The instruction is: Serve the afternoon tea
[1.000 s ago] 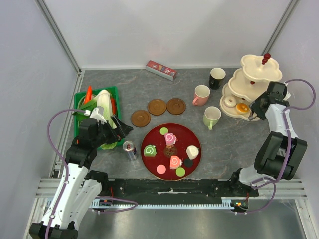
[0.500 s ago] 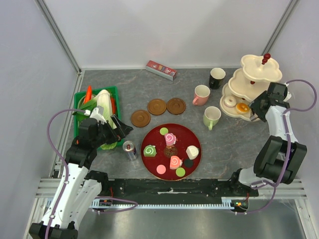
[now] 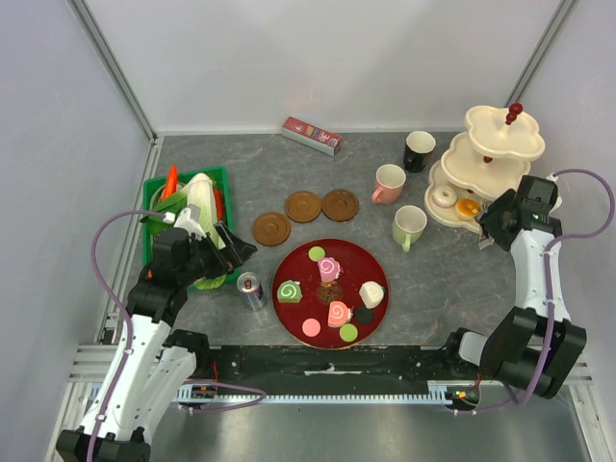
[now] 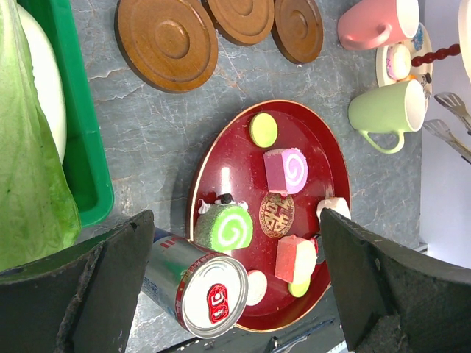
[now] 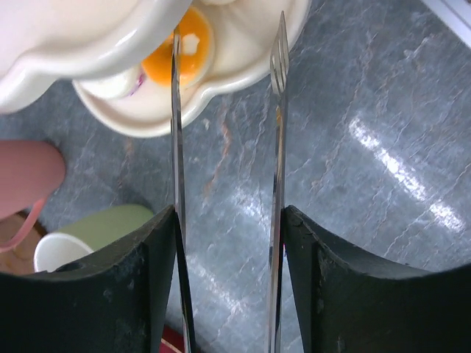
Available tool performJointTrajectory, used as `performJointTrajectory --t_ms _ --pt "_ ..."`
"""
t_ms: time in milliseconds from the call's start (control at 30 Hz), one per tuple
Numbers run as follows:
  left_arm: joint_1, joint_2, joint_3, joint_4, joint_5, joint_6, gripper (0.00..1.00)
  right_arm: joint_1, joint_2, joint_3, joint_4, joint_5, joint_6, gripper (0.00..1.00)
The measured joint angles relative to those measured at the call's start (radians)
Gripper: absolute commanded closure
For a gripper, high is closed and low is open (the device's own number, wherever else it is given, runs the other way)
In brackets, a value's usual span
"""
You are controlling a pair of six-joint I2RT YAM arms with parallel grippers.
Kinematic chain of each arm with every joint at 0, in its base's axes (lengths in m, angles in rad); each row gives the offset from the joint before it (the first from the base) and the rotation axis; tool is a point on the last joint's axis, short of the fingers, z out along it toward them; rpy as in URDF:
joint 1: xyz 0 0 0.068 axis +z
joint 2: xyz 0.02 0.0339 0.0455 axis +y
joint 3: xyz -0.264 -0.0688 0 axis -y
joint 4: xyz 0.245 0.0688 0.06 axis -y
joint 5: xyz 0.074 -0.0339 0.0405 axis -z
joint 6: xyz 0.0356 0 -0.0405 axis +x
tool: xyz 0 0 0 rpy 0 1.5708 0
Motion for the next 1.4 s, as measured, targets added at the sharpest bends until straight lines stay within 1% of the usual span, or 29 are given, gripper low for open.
performJointTrajectory --t_ms 367,600,733,833,967,1033,1100,1167,1267,1400 --pt "0.000 0.019 0.000 0.000 0.002 0.000 0.01 0.039 -0.244 -0.008 -0.160 -0.145 -0.012 0.37" --pt "0.000 0.040 0.000 0.000 0.015 0.000 0.01 0.156 -0.291 0.024 -0.256 -0.204 -0.027 0.37" --pt "0.000 0.040 0.000 0.000 0.018 0.000 0.01 0.239 -0.297 0.071 -0.275 -0.245 -0.024 0.37" --pt "0.000 0.042 0.000 0.000 0.018 0.000 0.01 0.359 -0.297 0.098 -0.274 -0.265 -0.016 0.37" --pt "0.000 0.051 0.000 0.000 0.018 0.000 0.01 0.566 -0.288 0.133 -0.263 -0.268 -0.007 0.37" --pt "0.000 0.055 0.000 0.000 0.017 0.000 0.01 0.682 -0.265 0.155 -0.257 -0.232 -0.001 0.37" --pt "0.000 0.061 0.000 0.000 0.017 0.000 0.01 0.828 -0.217 0.183 -0.251 -0.181 0.002 0.37" --pt "0.000 0.069 0.000 0.000 0.016 0.000 0.01 0.974 -0.146 0.217 -0.251 -0.123 -0.001 0.37" --pt "0.000 0.082 0.000 0.000 0.016 0.000 0.01 1.162 -0.033 0.286 -0.263 -0.037 -0.008 0.37" --pt "0.000 0.087 0.000 0.000 0.016 0.000 0.01 1.349 0.077 0.380 -0.287 0.064 -0.020 0.37"
